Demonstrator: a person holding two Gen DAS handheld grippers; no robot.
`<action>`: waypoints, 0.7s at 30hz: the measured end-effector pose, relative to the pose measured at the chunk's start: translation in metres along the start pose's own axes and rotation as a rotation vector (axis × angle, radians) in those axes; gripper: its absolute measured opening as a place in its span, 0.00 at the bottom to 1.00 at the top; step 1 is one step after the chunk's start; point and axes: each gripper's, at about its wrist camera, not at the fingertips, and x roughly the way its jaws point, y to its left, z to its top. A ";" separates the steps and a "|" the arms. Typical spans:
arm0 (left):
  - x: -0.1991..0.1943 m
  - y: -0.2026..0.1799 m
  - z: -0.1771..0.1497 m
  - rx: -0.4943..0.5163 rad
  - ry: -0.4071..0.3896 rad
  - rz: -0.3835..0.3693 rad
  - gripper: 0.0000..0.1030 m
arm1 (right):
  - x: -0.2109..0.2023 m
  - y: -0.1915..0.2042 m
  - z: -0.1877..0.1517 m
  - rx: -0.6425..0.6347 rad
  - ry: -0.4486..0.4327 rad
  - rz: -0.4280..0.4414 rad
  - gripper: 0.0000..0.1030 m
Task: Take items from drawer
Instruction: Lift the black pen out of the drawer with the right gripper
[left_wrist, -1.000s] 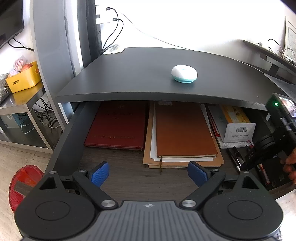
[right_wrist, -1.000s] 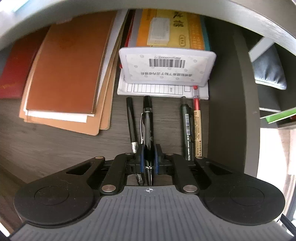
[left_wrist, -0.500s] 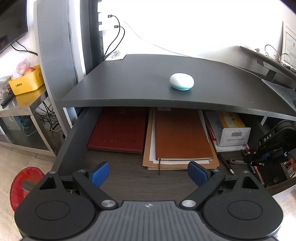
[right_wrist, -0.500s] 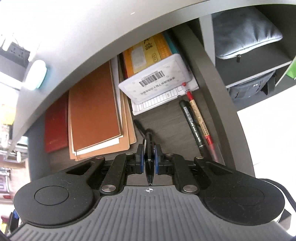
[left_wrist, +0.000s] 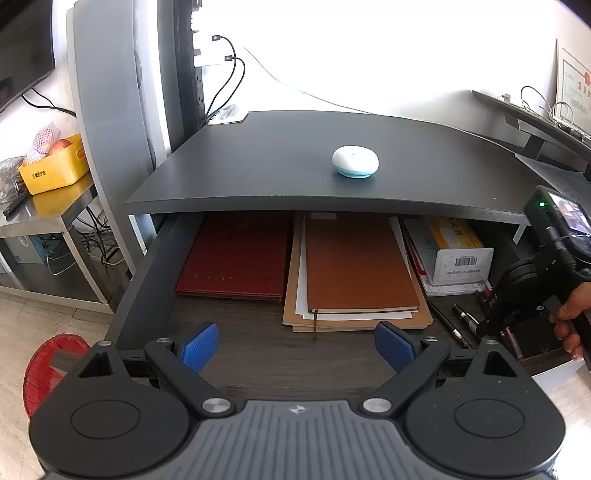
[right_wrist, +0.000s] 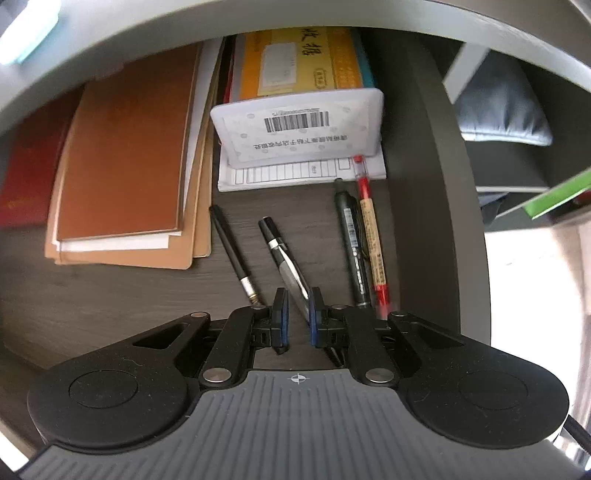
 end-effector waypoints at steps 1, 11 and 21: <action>0.001 0.000 0.000 -0.001 0.001 -0.002 0.90 | 0.000 0.001 0.001 -0.010 -0.001 0.002 0.18; 0.012 0.003 0.001 -0.006 0.017 -0.019 0.90 | 0.010 0.016 0.004 -0.172 -0.007 -0.015 0.18; 0.017 0.003 0.001 -0.007 0.024 -0.019 0.90 | 0.022 0.029 0.006 -0.265 0.054 -0.059 0.19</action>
